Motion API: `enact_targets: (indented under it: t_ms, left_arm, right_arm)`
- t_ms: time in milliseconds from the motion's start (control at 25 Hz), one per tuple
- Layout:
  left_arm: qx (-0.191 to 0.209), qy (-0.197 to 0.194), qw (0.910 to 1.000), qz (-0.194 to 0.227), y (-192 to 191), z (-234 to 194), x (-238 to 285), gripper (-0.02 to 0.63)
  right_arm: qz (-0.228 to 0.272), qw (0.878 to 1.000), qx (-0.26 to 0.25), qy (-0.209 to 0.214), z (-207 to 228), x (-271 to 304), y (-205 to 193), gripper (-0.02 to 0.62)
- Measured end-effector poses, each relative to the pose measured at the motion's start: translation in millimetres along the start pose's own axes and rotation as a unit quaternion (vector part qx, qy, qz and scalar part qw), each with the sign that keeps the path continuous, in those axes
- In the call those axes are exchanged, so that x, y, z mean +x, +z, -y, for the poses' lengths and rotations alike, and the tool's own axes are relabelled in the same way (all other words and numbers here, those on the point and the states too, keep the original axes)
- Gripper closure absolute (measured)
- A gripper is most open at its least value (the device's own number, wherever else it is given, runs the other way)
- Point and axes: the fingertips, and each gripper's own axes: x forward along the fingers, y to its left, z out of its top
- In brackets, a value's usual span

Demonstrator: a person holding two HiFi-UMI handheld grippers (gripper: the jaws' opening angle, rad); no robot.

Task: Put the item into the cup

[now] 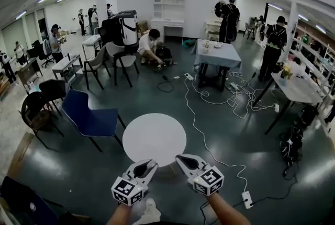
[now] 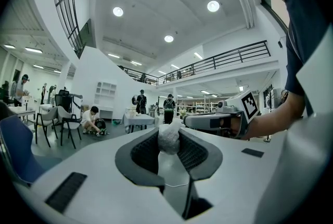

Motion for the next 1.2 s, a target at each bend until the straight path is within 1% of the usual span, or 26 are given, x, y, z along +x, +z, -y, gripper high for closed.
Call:
enact_targets:
  t_ms: [280, 560, 920, 1200]
  left_arm:
    - [-0.004, -0.007, 1.0, -0.003, 12, -48, 30, 0.514]
    - [-0.012, -0.018, 0.9998, 0.0, 18, -95, 56, 0.514]
    - [-0.021, -0.033, 0.9992, -0.01, 16, -157, 82, 0.514]
    - [-0.028, -0.043, 0.9985, -0.017, 10, -194, 99, 0.514]
  right_arm:
    - [0.001, 1.0, 0.008, -0.007, 35, 43, 10, 0.586]
    - [-0.008, 1.0, 0.008, -0.018, 63, 85, 10, 0.586]
    - [-0.017, 0.999, 0.016, -0.04, 98, 136, 8, 0.586]
    - [-0.023, 0.998, 0.018, -0.055, 121, 168, 4, 0.586]
